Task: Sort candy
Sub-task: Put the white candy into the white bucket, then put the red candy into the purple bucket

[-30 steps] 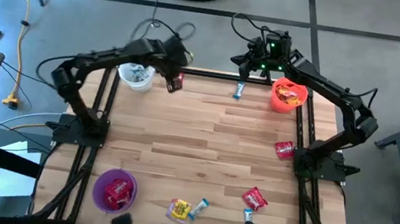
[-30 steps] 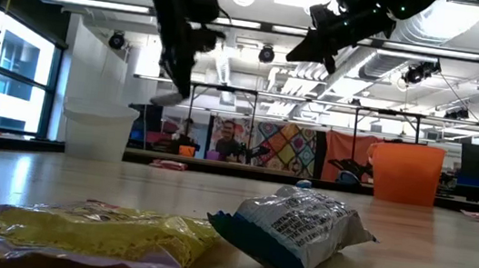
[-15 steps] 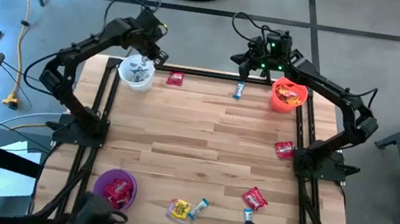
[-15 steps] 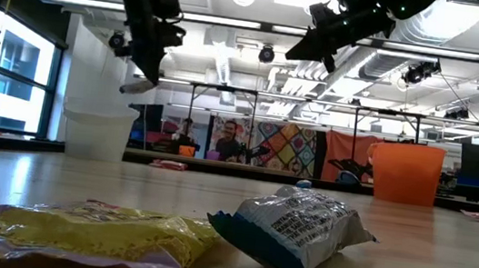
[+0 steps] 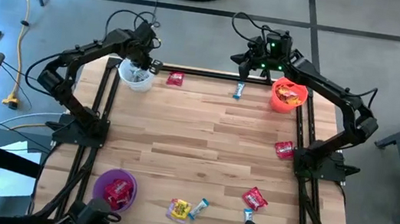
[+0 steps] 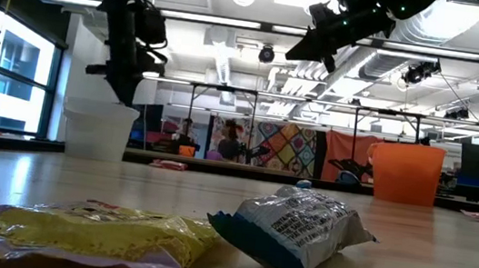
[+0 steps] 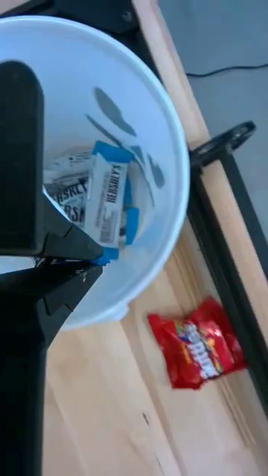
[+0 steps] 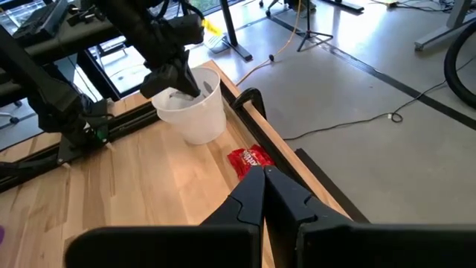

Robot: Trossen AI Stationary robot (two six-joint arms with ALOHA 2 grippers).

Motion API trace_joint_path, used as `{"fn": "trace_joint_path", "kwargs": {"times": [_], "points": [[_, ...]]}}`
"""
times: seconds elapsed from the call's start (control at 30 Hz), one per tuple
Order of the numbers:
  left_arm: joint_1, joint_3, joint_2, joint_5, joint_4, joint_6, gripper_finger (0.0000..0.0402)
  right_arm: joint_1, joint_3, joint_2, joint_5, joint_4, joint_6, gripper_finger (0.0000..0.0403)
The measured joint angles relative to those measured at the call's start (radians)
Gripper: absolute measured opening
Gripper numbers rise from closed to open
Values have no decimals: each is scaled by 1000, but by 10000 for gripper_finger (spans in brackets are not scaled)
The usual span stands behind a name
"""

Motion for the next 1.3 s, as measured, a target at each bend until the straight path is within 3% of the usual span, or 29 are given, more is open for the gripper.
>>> {"fn": "trace_joint_path", "kwargs": {"times": [0.73, 1.13, 1.3], "points": [[65, 0, 38, 13, 9, 11, 2, 0, 0, 0, 4, 0, 2, 0], [64, 0, 33, 13, 5, 63, 69, 0, 0, 0, 4, 0, 3, 0], [64, 0, -13, 5, 7, 63, 76, 0, 0, 0, 5, 0, 3, 0]]}}
